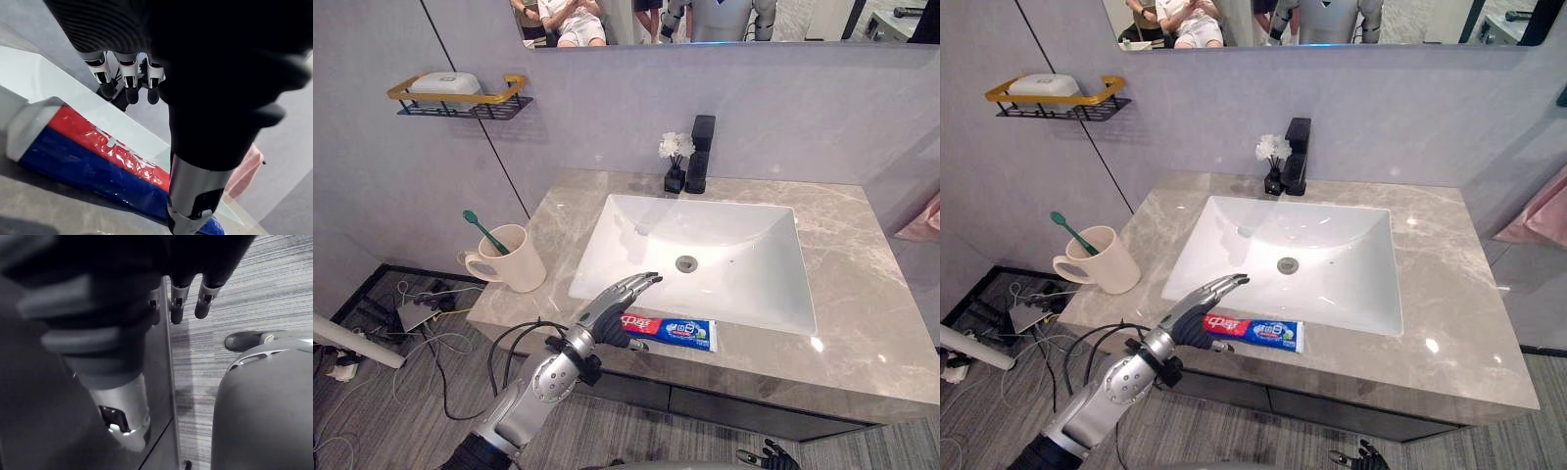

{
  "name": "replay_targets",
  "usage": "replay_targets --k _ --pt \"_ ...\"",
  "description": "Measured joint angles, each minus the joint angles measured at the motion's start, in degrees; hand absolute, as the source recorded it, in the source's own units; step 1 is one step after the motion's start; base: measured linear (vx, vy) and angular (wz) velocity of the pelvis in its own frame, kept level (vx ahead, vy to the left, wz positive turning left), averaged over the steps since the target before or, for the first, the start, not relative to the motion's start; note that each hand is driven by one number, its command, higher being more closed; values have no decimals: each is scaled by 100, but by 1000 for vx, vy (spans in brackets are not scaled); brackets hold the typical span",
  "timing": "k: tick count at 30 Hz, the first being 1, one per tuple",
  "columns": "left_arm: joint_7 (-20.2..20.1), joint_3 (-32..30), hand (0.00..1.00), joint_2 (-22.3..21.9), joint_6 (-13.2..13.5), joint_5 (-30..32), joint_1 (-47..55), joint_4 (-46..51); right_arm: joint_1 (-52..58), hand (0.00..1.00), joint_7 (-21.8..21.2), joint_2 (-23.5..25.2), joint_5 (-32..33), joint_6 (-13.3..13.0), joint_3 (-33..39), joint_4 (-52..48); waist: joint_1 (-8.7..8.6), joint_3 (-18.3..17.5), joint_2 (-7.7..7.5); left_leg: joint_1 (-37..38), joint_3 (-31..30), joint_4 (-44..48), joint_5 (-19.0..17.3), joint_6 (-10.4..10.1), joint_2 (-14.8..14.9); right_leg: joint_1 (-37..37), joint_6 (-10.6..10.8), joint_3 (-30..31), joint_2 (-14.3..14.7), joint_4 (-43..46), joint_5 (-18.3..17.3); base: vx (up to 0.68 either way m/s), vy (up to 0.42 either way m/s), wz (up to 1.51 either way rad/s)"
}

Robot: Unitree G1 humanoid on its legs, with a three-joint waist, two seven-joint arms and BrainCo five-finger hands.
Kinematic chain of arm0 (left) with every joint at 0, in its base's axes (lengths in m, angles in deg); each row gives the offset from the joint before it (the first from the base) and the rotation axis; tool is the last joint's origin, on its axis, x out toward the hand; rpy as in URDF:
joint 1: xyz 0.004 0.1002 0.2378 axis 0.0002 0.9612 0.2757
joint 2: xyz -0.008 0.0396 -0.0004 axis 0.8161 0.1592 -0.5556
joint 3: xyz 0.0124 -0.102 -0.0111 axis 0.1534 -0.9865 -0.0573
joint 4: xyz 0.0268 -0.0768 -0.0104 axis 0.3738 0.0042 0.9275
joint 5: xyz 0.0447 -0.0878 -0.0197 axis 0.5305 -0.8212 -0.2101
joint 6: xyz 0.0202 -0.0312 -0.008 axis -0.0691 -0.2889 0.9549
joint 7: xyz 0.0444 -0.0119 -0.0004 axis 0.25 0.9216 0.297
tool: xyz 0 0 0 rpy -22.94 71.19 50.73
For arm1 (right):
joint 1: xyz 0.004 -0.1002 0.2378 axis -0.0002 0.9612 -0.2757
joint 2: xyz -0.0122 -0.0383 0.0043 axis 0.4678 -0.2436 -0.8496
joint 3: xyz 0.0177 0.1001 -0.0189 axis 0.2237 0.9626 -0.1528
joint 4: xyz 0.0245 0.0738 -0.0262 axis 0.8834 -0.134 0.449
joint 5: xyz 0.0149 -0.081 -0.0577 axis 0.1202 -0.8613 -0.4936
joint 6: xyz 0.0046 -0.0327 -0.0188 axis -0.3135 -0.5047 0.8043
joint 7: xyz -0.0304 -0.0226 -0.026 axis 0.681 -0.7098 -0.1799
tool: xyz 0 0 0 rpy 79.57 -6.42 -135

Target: Organize washtable

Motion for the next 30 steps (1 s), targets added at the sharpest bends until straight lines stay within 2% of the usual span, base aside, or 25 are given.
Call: replay_targets --k 23,28,29,30 --pt "118 -408 0 -23 -120 84 -2 -550 -4 0 1 7 -39 18 18 -44 -4 47 -80 61 148 -108 0 -1 4 -59 3 142 0 -1 1 -12 -10 -3" --pt "119 -487 0 -23 -179 -35 -2 -610 6 0 1 10 -53 102 21 -43 -9 44 -76 61 174 -107 0 -1 5 -62 3 147 0 0 2 -21 -15 0" --pt "125 -499 100 -23 -179 -32 -3 -619 6 0 1 10 -56 110 23 -44 -11 44 -75 61 177 -108 0 -1 5 -64 3 149 0 1 2 -34 -32 0" --pt "126 -499 100 -23 -178 -28 -3 -619 5 0 1 10 -56 112 23 -44 -13 44 -75 60 177 -108 0 -1 5 -65 3 150 -1 1 2 -33 -31 -1"
